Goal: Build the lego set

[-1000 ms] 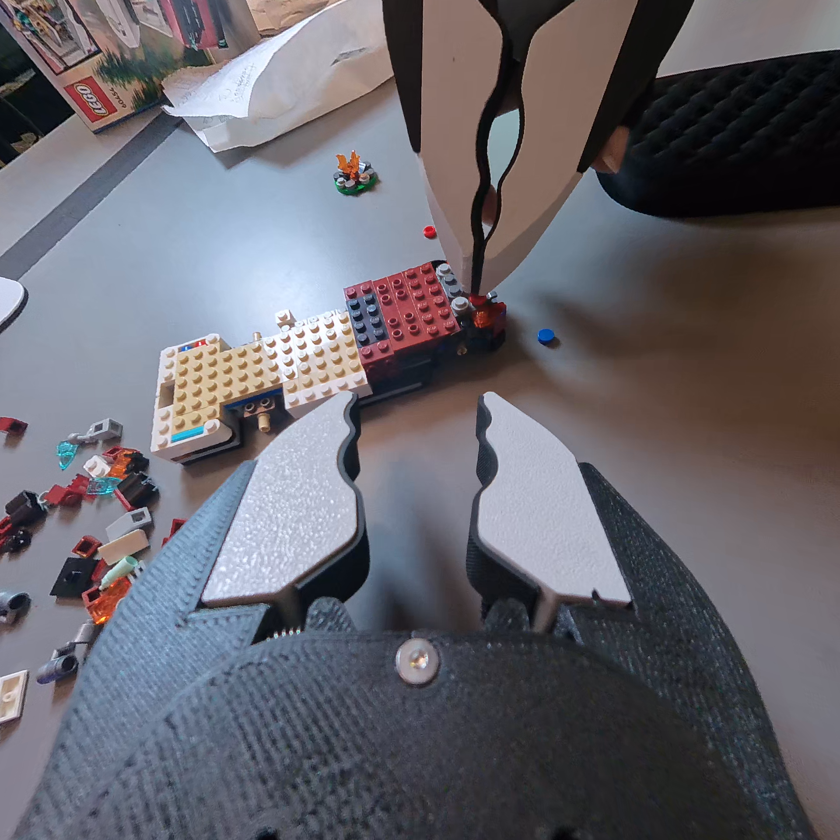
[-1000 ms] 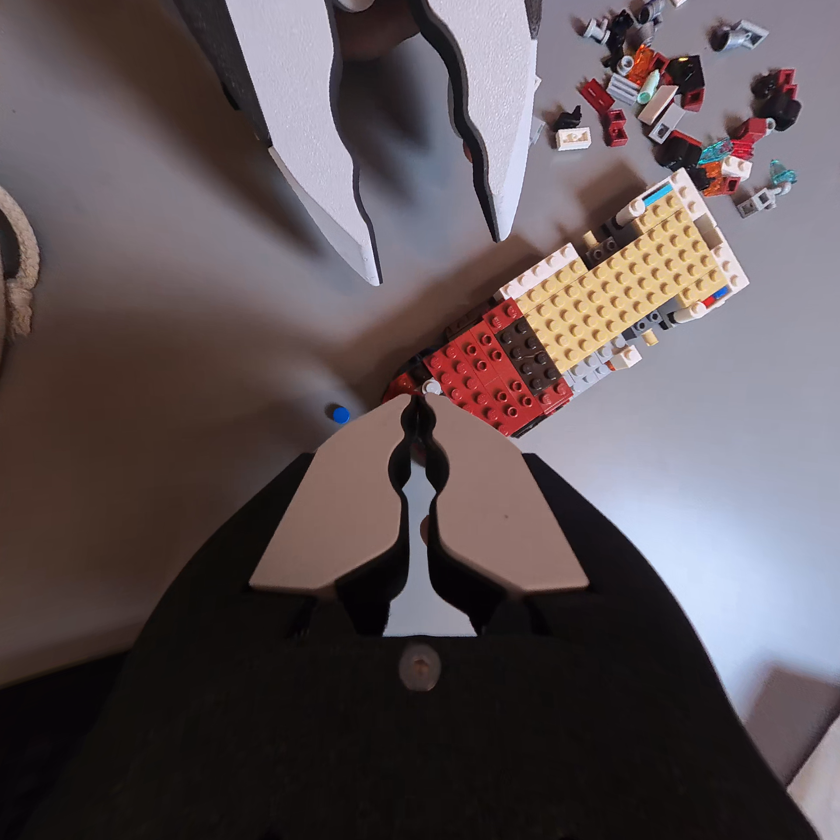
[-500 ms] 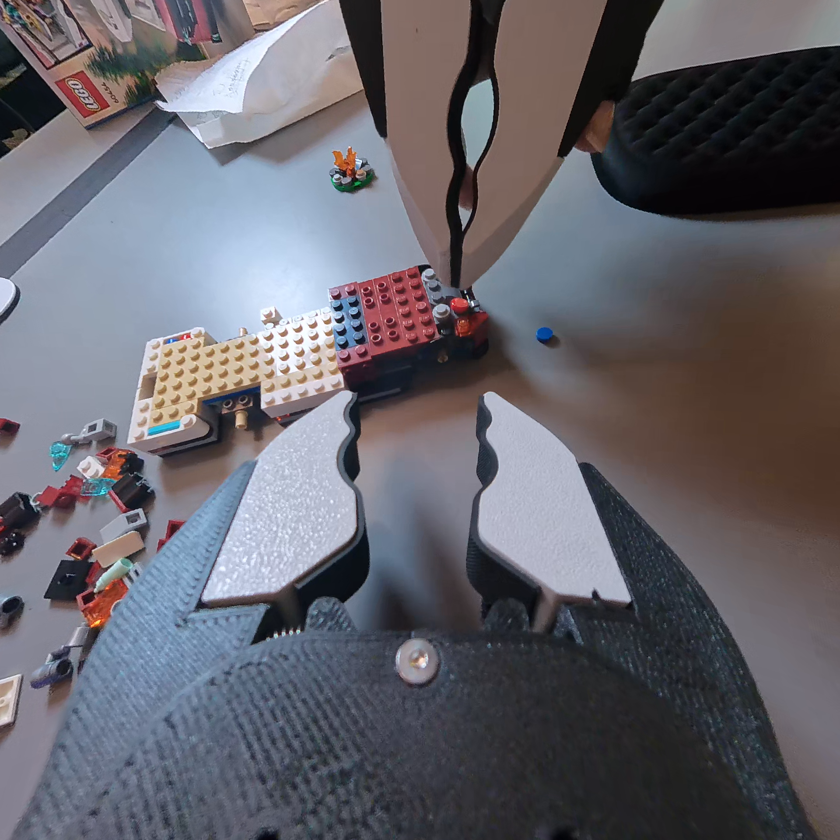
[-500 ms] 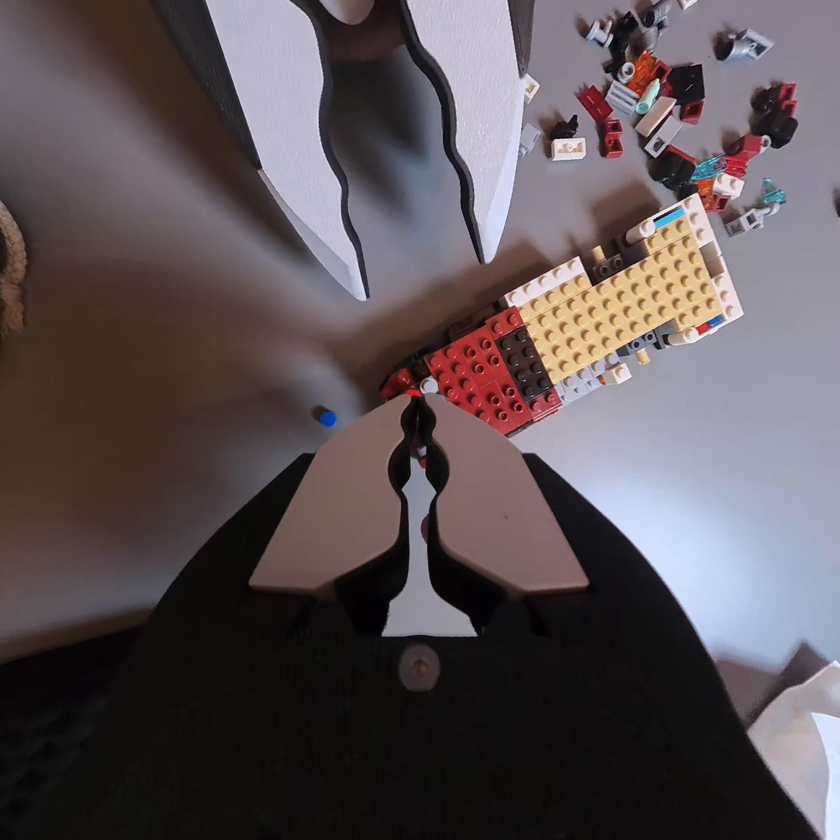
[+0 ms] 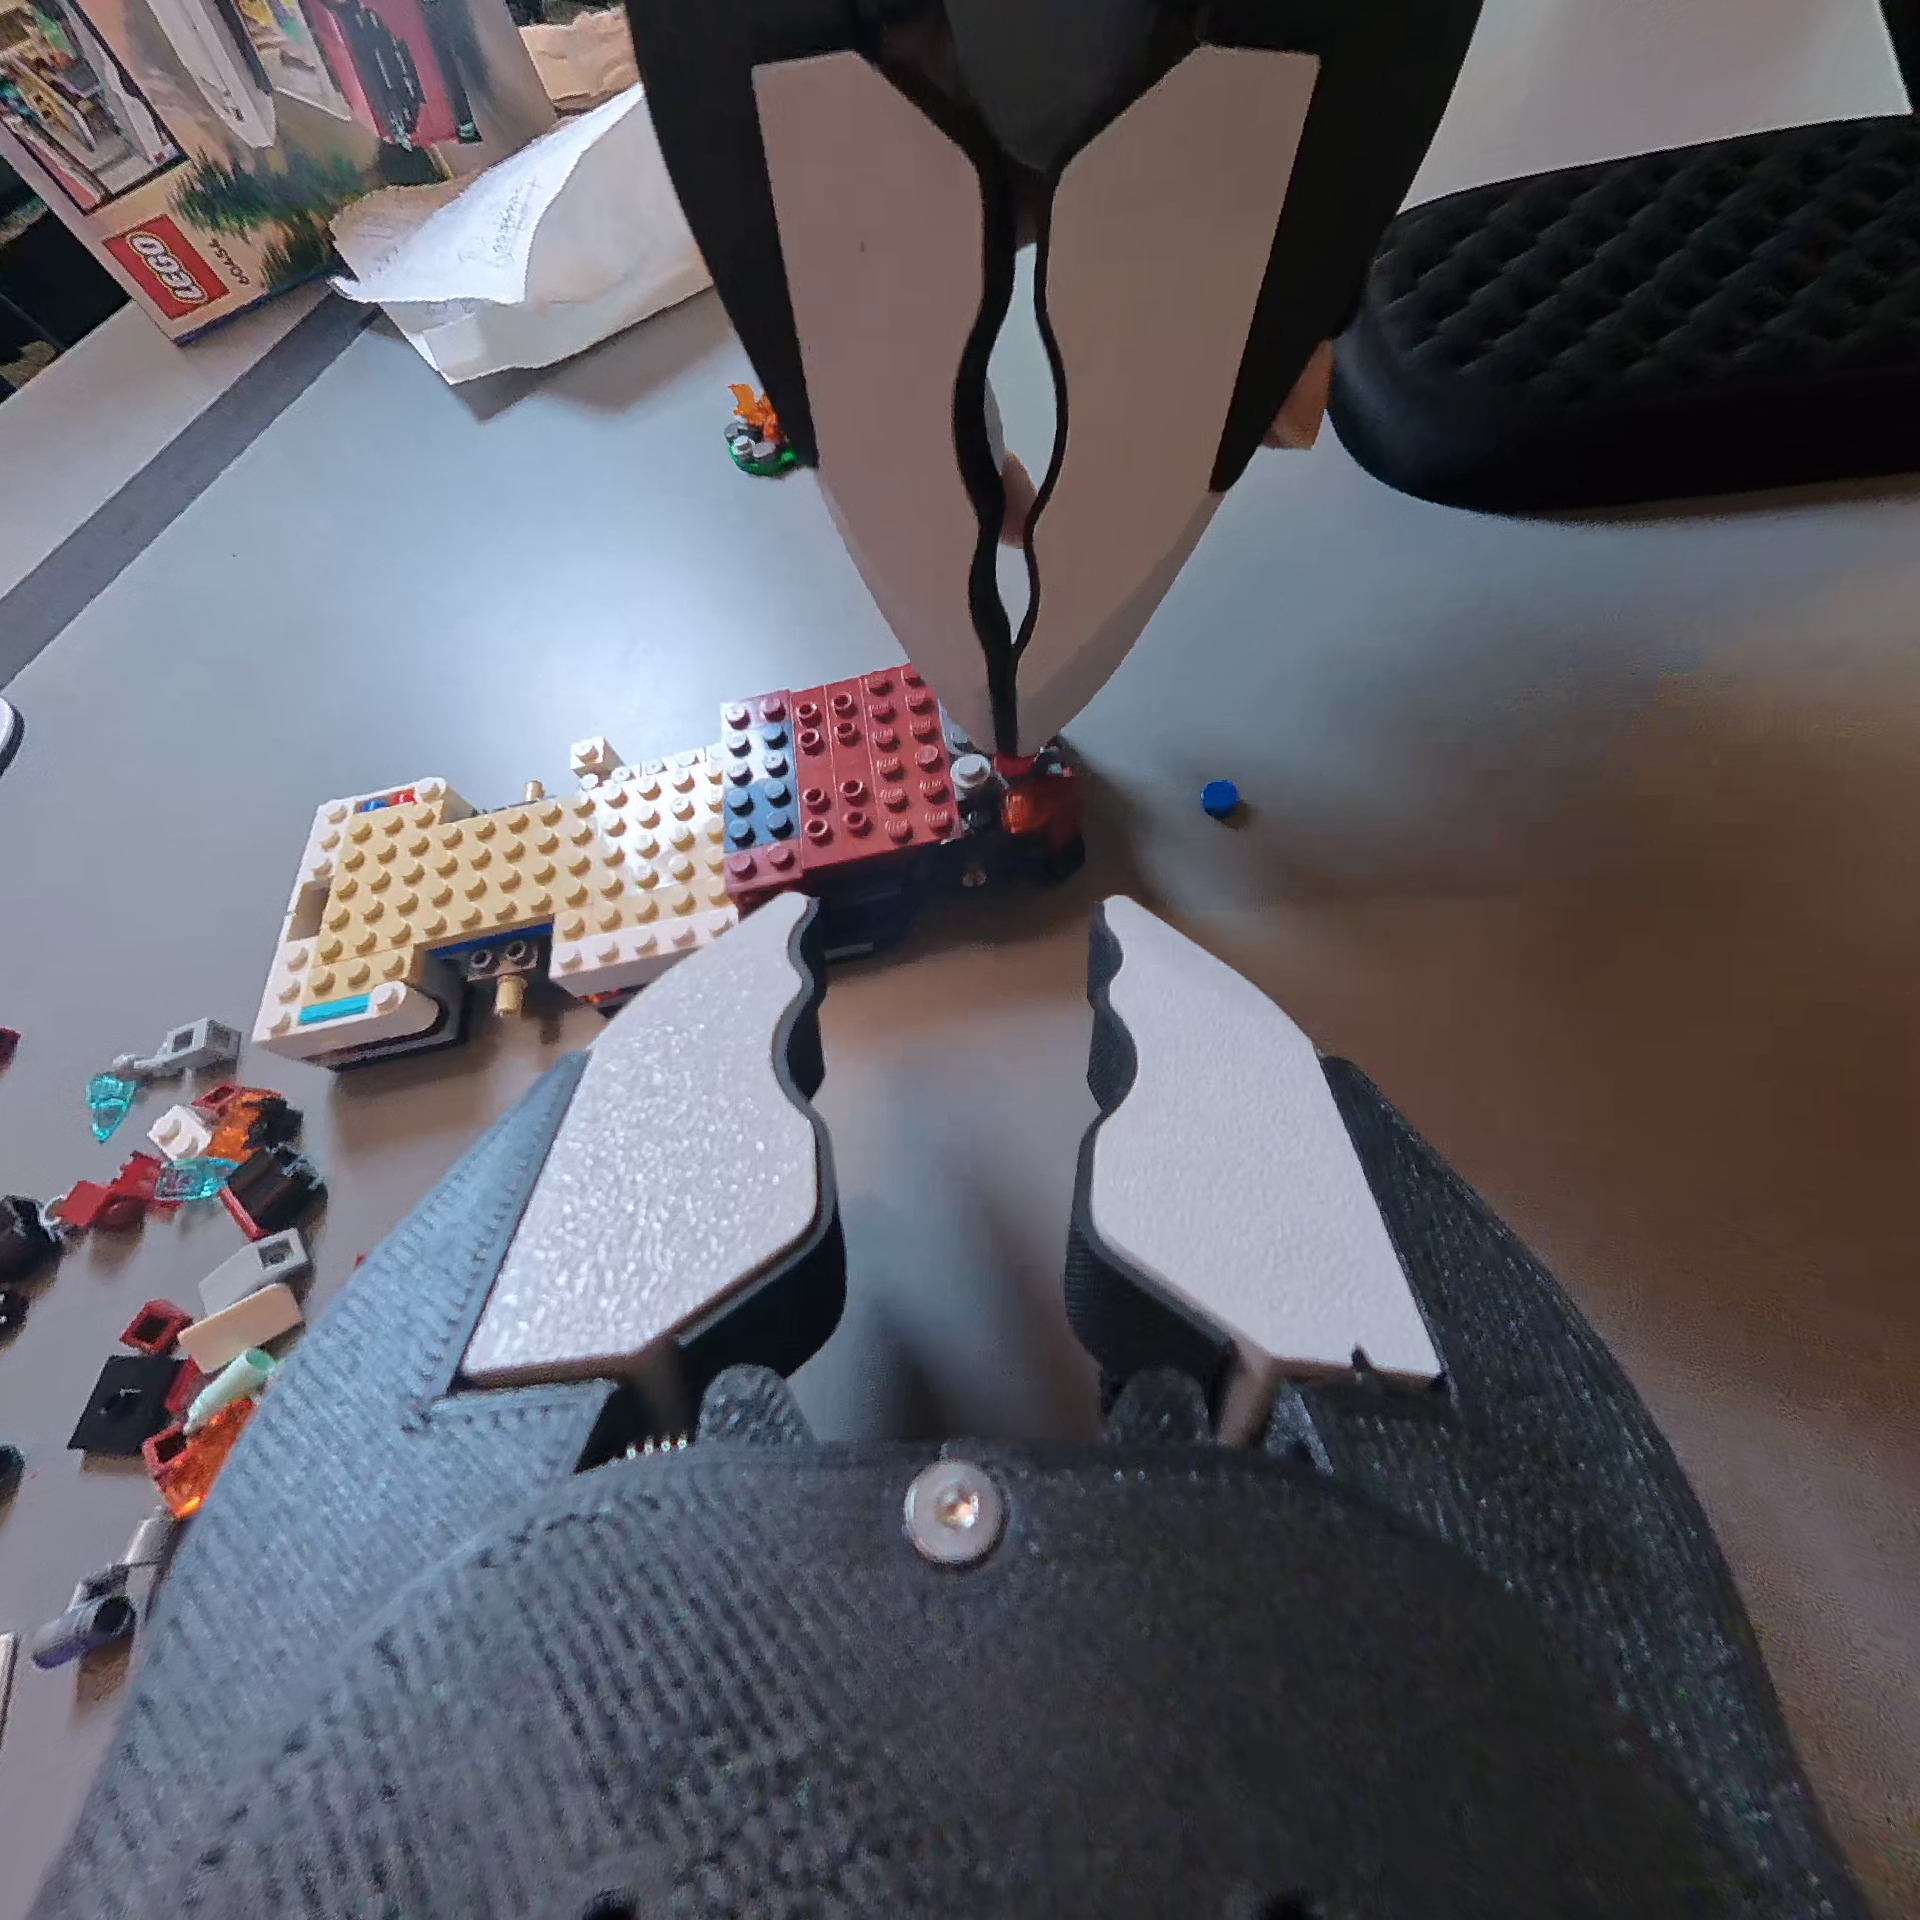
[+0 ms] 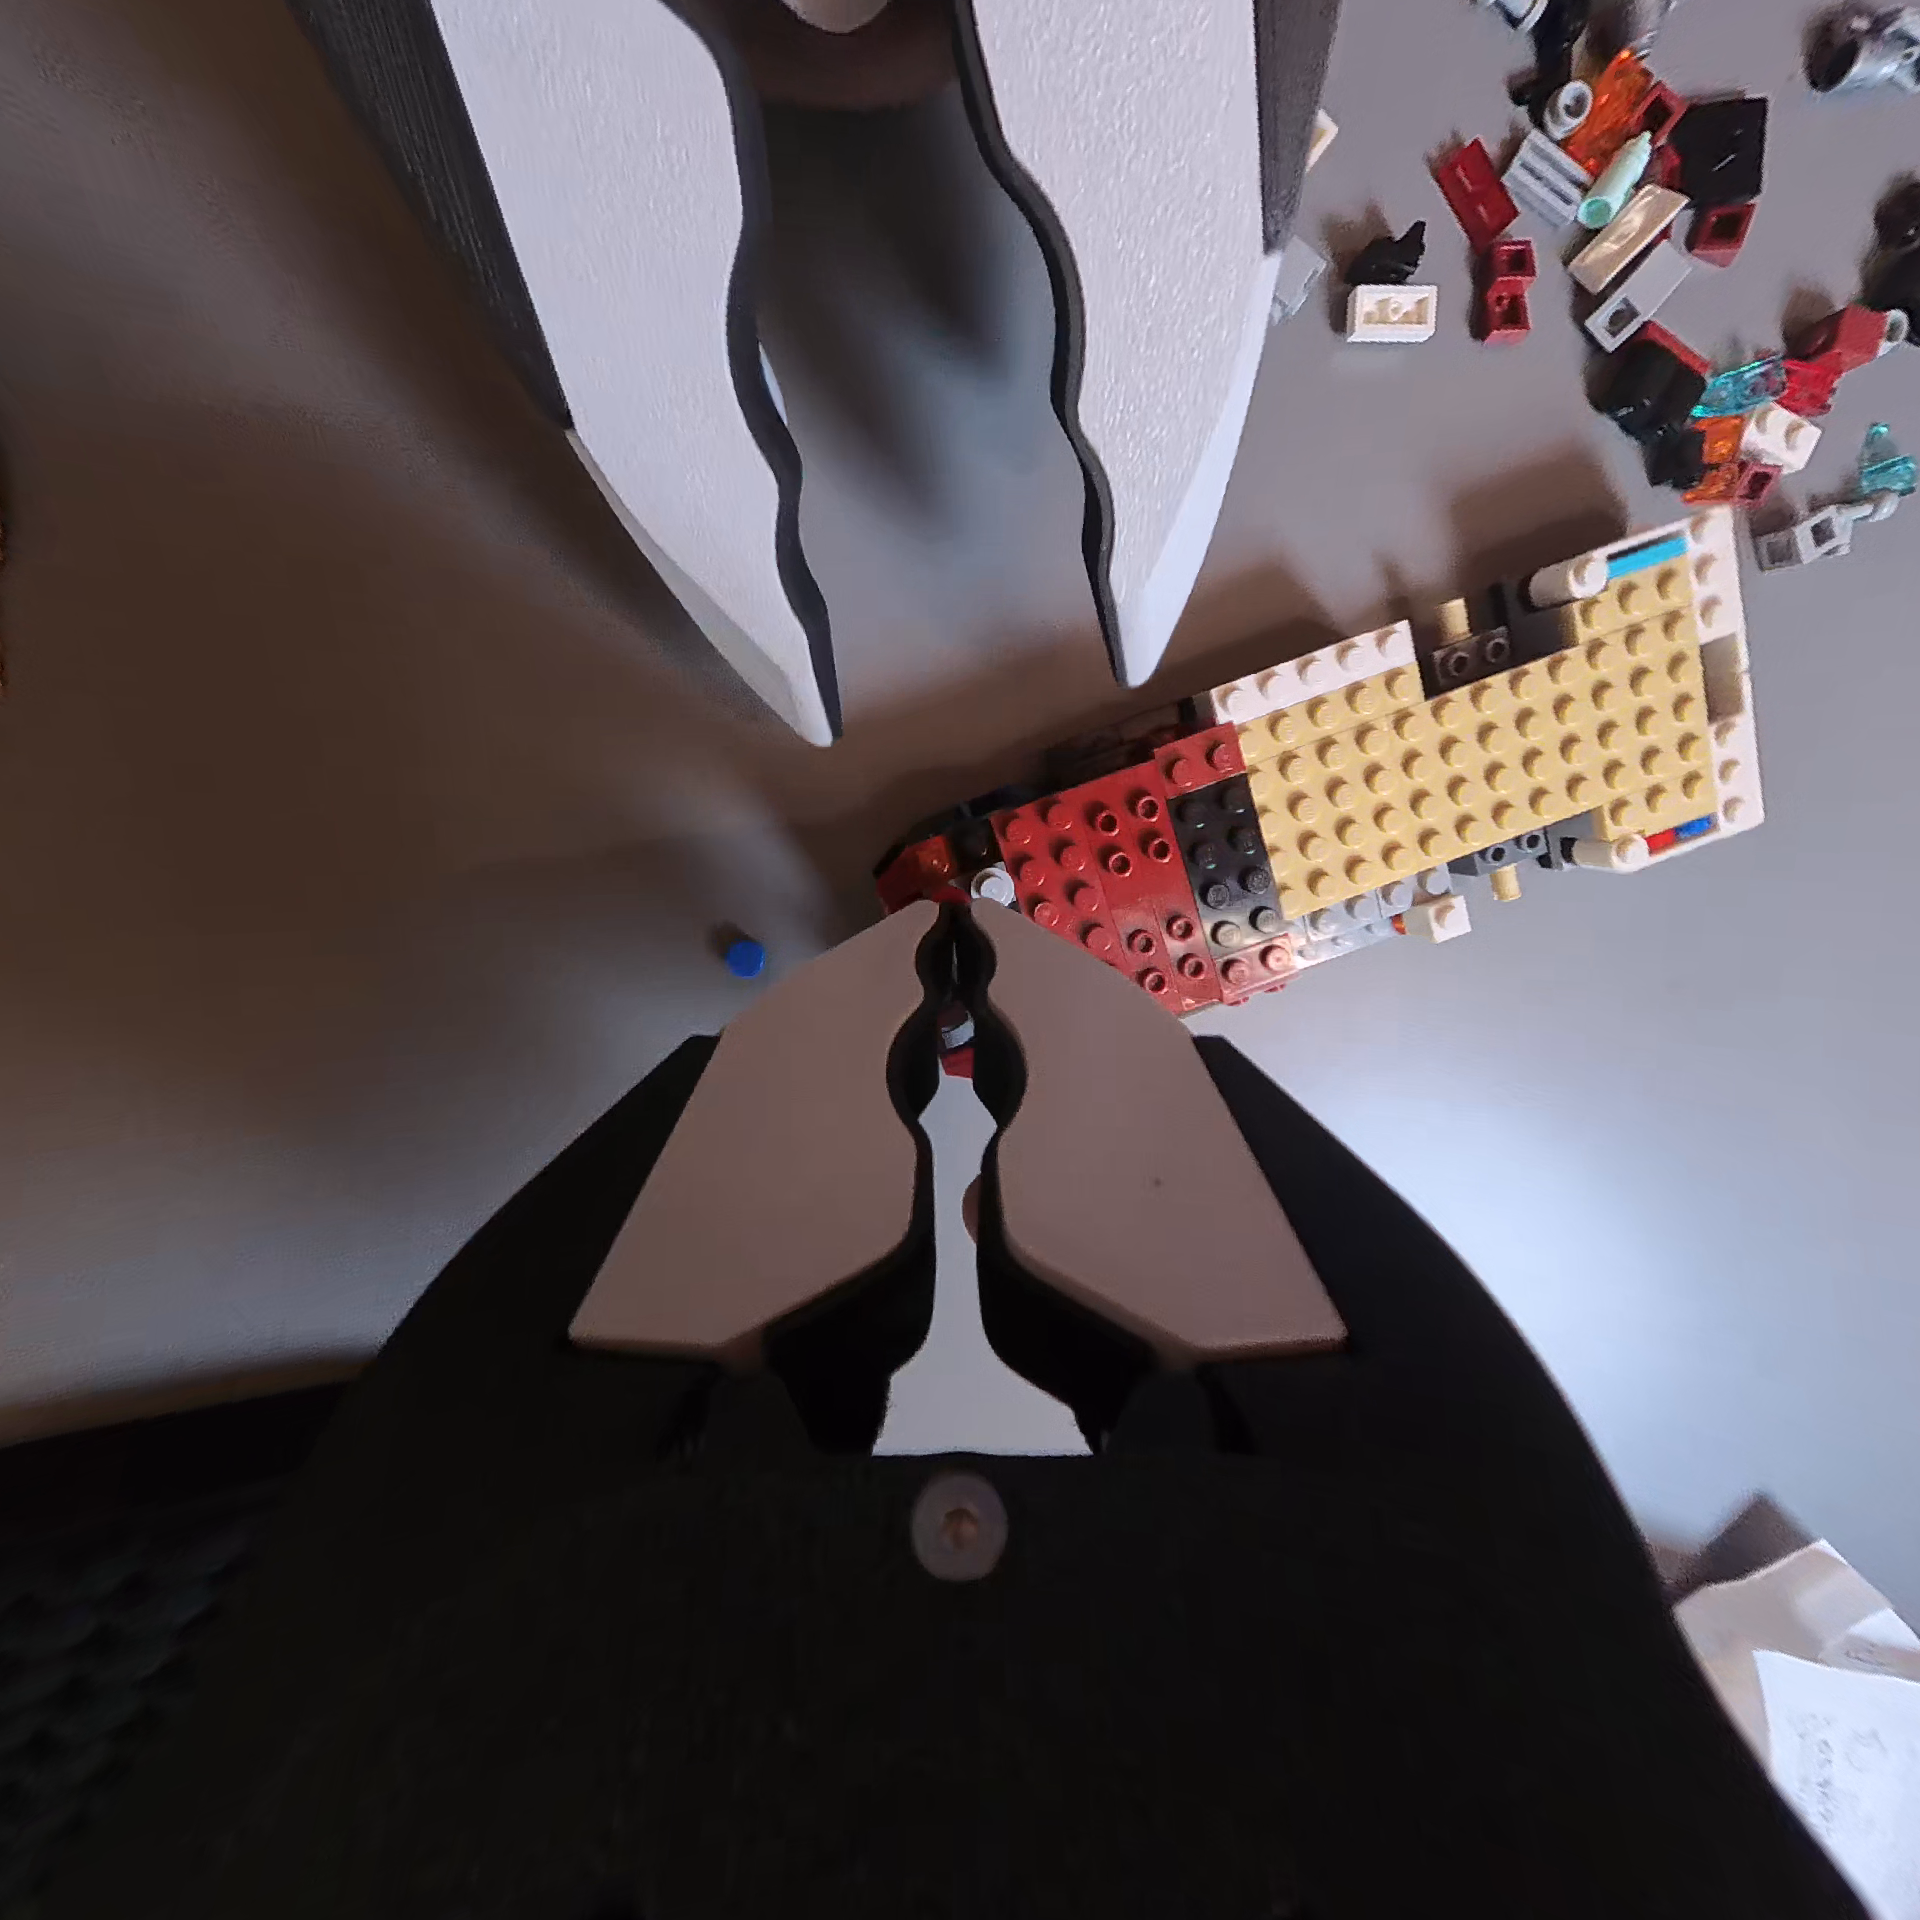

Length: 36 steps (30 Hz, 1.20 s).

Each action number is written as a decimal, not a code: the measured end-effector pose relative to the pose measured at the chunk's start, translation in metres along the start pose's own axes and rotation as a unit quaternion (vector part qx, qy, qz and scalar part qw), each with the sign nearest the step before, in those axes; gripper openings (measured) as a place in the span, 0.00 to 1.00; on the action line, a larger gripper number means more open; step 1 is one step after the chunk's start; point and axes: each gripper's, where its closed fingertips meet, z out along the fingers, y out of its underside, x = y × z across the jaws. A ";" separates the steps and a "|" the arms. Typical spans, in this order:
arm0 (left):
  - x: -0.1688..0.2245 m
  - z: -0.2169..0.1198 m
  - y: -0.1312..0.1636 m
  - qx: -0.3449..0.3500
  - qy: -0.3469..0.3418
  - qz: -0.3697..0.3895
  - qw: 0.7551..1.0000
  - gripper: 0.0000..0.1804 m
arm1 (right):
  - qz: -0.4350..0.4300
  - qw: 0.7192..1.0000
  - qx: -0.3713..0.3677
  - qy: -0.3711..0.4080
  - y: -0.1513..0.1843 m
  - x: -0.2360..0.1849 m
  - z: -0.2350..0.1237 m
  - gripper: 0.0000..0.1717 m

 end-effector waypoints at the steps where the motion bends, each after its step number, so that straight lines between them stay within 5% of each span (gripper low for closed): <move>1: 0.000 0.002 -0.001 0.002 0.000 0.005 1.000 0.27 | -0.003 1.000 -0.003 -0.002 -0.001 0.000 0.000 0.00; 9: -0.008 0.015 -0.012 0.020 0.015 0.108 0.994 0.27 | -0.002 1.000 0.005 -0.001 -0.002 0.002 0.000 0.02; 15: -0.017 0.016 -0.007 0.001 -0.003 0.300 0.954 0.31 | 0.020 0.999 0.025 0.011 0.001 0.003 -0.006 0.04; 19: -0.020 0.023 -0.005 -0.016 -0.002 0.350 0.936 0.32 | 0.099 0.992 0.071 0.033 0.013 0.006 -0.011 0.12; 27: -0.020 0.018 -0.001 -0.026 -0.001 0.337 0.941 0.30 | 0.187 0.971 0.133 0.069 0.036 0.007 -0.003 0.29; 36: -0.010 -0.027 0.027 -0.086 0.031 0.106 0.990 0.36 | 0.138 0.980 0.139 0.043 0.007 -0.018 0.011 0.21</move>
